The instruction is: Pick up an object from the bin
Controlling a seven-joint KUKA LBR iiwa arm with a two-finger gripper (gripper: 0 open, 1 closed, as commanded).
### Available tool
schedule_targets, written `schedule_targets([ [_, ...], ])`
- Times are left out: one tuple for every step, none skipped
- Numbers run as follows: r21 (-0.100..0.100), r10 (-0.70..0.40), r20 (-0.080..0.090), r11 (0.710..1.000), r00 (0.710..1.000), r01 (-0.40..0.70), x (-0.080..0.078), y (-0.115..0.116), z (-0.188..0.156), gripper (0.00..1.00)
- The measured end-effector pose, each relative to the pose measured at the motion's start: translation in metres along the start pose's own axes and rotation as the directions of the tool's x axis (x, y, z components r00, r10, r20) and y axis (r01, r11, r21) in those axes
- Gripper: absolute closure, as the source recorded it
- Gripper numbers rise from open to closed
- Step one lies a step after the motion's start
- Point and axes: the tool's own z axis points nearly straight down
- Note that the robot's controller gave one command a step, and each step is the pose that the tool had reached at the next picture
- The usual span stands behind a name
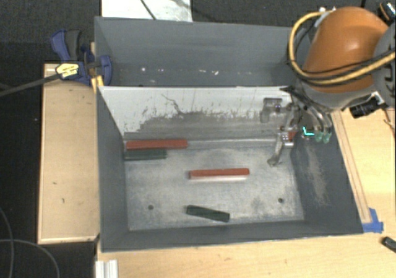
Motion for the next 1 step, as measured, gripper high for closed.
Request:
schedule_targets([
  [0.000, -0.032, -0.001, 0.999, 0.999, 0.032, -0.0160, 0.0032, 0.1431, 0.00],
])
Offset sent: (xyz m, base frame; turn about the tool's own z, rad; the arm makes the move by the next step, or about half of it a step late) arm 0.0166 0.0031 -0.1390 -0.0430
